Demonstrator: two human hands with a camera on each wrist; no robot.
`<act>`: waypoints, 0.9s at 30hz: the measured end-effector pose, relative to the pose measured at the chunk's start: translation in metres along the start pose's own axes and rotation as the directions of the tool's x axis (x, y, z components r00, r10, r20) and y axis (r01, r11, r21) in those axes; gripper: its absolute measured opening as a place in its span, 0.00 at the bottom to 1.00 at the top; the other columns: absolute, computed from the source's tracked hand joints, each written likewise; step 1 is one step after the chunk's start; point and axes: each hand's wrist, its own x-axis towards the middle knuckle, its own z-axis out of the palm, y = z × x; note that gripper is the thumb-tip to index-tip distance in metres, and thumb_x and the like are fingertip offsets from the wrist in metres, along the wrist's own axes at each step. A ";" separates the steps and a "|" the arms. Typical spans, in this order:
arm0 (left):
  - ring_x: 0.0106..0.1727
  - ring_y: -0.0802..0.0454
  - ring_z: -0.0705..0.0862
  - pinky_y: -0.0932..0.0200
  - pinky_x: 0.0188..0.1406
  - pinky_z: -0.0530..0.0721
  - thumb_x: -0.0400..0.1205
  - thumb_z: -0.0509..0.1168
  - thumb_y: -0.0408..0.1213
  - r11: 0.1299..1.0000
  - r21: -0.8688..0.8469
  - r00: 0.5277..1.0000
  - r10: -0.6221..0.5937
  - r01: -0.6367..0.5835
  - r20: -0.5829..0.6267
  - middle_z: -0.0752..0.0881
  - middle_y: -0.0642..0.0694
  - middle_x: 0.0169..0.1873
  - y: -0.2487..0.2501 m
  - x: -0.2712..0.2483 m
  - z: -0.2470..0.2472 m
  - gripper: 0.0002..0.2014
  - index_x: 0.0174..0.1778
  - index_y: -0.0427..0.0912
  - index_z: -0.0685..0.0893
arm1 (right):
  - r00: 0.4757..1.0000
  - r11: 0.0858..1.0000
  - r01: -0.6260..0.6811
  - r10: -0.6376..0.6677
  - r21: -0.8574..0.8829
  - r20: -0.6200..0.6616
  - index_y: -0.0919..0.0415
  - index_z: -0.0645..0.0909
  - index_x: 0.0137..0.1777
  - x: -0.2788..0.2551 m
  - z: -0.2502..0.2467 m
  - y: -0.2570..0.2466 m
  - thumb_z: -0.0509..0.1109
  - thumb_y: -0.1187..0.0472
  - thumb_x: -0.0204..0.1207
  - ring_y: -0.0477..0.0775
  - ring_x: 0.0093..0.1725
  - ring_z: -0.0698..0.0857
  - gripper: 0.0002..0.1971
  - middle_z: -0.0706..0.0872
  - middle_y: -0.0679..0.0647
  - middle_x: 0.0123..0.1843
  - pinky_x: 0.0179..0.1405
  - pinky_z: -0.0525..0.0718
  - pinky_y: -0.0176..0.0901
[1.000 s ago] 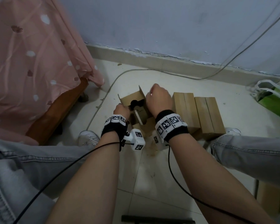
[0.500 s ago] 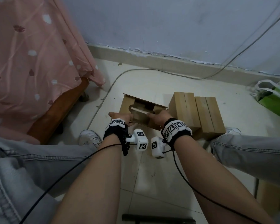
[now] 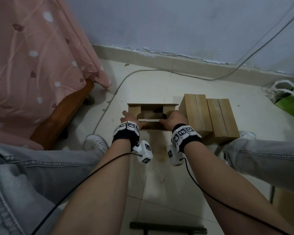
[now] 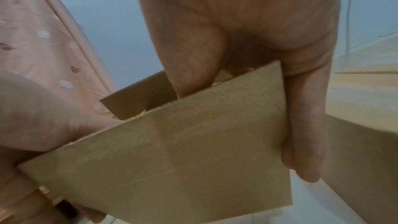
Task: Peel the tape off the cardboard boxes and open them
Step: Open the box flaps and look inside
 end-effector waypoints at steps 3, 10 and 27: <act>0.70 0.36 0.75 0.46 0.62 0.78 0.73 0.75 0.56 0.988 0.143 0.998 0.054 -0.049 -0.030 0.73 0.35 0.68 0.004 0.001 0.001 0.44 0.73 0.30 0.64 | 0.996 0.995 0.085 -0.085 -0.050 -0.005 0.59 0.77 0.39 -0.009 -0.014 -0.009 0.72 0.50 0.75 0.58 0.47 0.84 0.13 0.83 0.57 0.47 0.40 0.78 0.43; 0.61 0.34 0.83 0.53 0.46 0.78 0.84 0.63 0.37 0.993 0.099 0.995 0.067 -0.060 -0.072 0.84 0.31 0.60 -0.008 0.006 -0.001 0.14 0.55 0.28 0.82 | 0.996 0.996 0.081 -0.080 -0.021 0.042 0.62 0.77 0.42 -0.013 -0.022 -0.020 0.68 0.58 0.79 0.59 0.45 0.83 0.08 0.82 0.57 0.44 0.41 0.80 0.45; 0.61 0.33 0.84 0.47 0.45 0.86 0.81 0.59 0.59 0.913 -0.408 0.989 0.053 0.008 0.139 0.79 0.40 0.65 -0.018 0.004 0.001 0.31 0.76 0.47 0.67 | 0.991 0.991 -0.041 0.056 0.125 -0.117 0.67 0.84 0.57 0.002 -0.031 0.012 0.63 0.67 0.81 0.62 0.47 0.84 0.10 0.87 0.63 0.52 0.42 0.79 0.44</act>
